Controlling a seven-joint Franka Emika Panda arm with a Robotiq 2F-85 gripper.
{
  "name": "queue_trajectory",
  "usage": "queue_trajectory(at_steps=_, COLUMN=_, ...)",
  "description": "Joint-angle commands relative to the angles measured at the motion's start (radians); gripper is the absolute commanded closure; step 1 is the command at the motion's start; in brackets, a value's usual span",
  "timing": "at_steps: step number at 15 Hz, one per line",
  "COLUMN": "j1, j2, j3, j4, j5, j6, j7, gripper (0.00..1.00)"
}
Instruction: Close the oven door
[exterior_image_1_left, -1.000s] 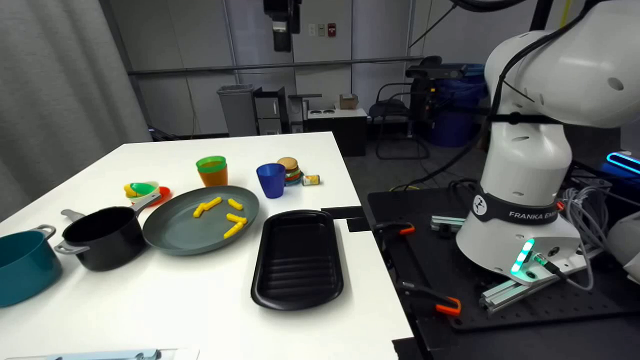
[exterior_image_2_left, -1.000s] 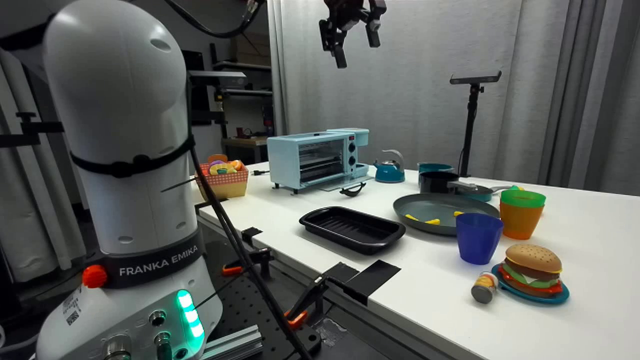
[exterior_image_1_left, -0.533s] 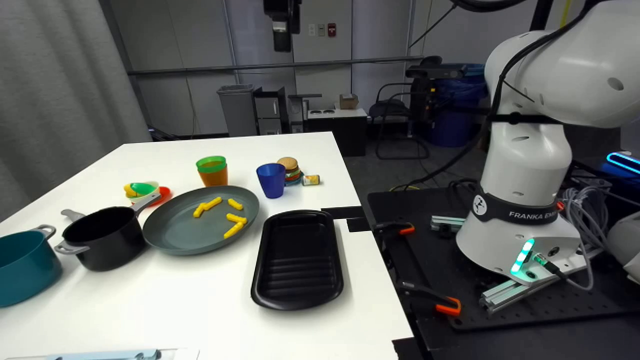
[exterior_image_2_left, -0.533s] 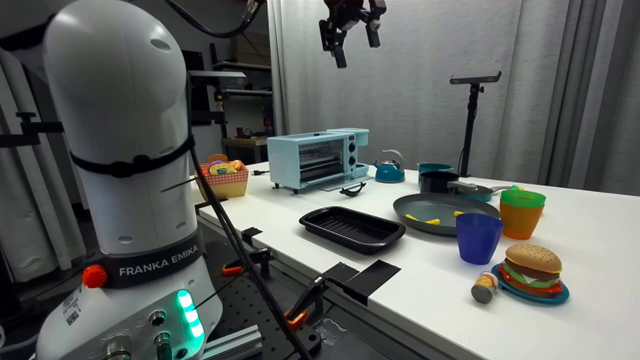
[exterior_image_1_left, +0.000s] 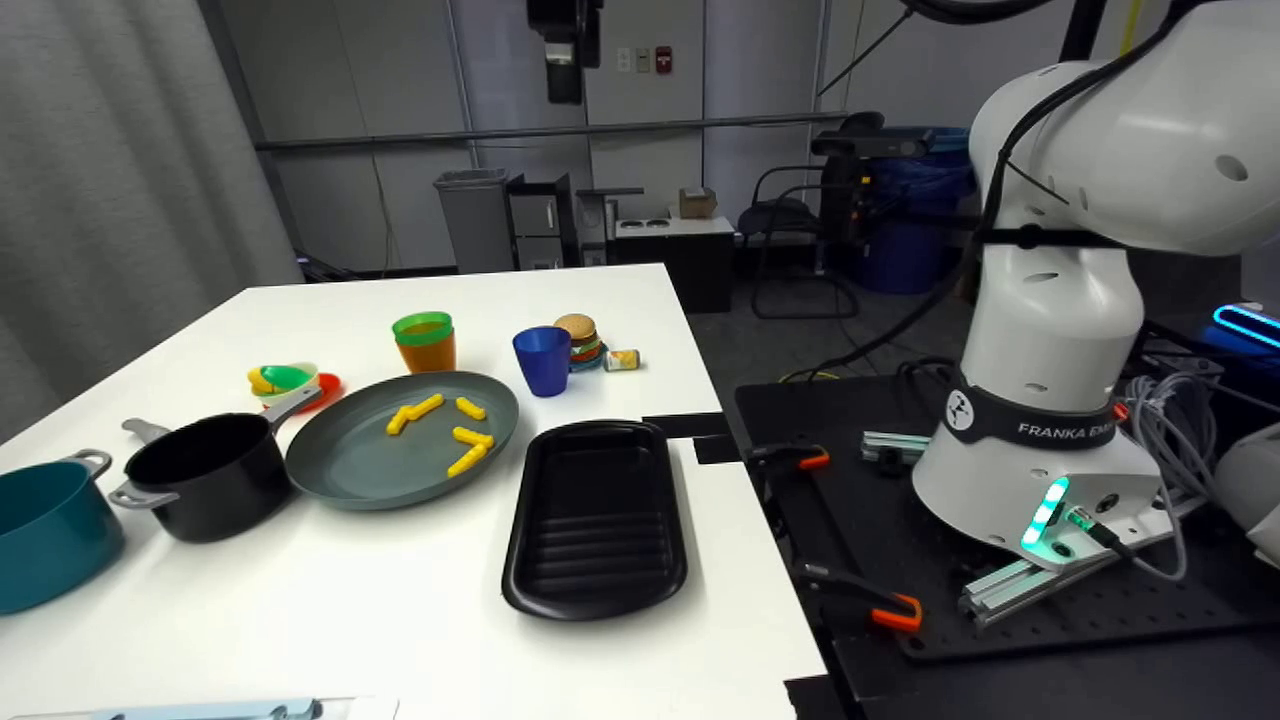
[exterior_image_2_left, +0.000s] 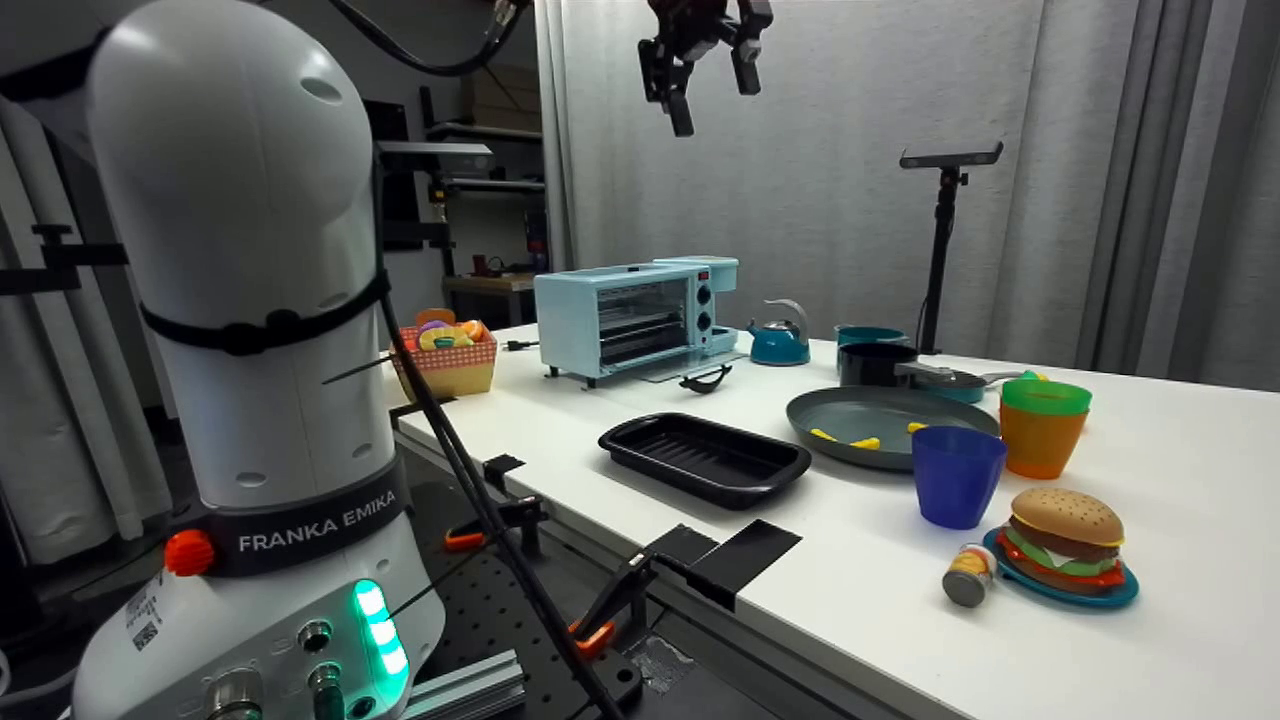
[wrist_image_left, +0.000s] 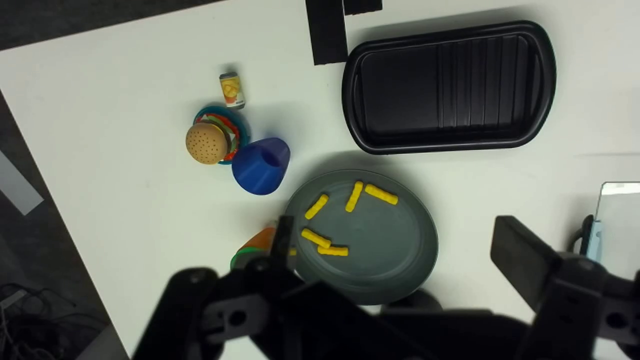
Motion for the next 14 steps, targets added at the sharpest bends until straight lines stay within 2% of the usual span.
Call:
queue_trajectory(at_steps=1, j1=0.024, j2=0.003, j3=-0.019, j4=0.002, j5=0.000, j6=-0.003, j7=0.012, gripper=0.00)
queue_trajectory(at_steps=4, j1=0.031, j2=0.007, j3=-0.025, j4=0.004, j5=0.006, j6=-0.010, j7=0.003, gripper=0.00)
queue_trajectory(at_steps=5, j1=0.033, j2=0.008, j3=-0.027, j4=0.004, j5=0.009, j6=-0.011, j7=0.003, gripper=0.17)
queue_trajectory(at_steps=6, j1=0.035, j2=0.010, j3=-0.027, j4=0.007, j5=0.012, j6=-0.016, j7=0.003, gripper=0.28)
queue_trajectory(at_steps=7, j1=0.037, j2=0.011, j3=-0.029, j4=0.007, j5=0.017, j6=-0.018, j7=0.001, gripper=0.34)
queue_trajectory(at_steps=8, j1=0.056, j2=0.152, j3=0.053, j4=0.171, j5=0.043, j6=-0.064, j7=0.085, gripper=0.42)
queue_trajectory(at_steps=10, j1=0.069, j2=0.200, j3=0.078, j4=0.220, j5=0.051, j6=-0.048, j7=0.111, gripper=0.58)
queue_trajectory(at_steps=14, j1=0.108, j2=0.404, j3=0.154, j4=0.436, j5=0.041, j6=-0.055, j7=0.203, gripper=0.89)
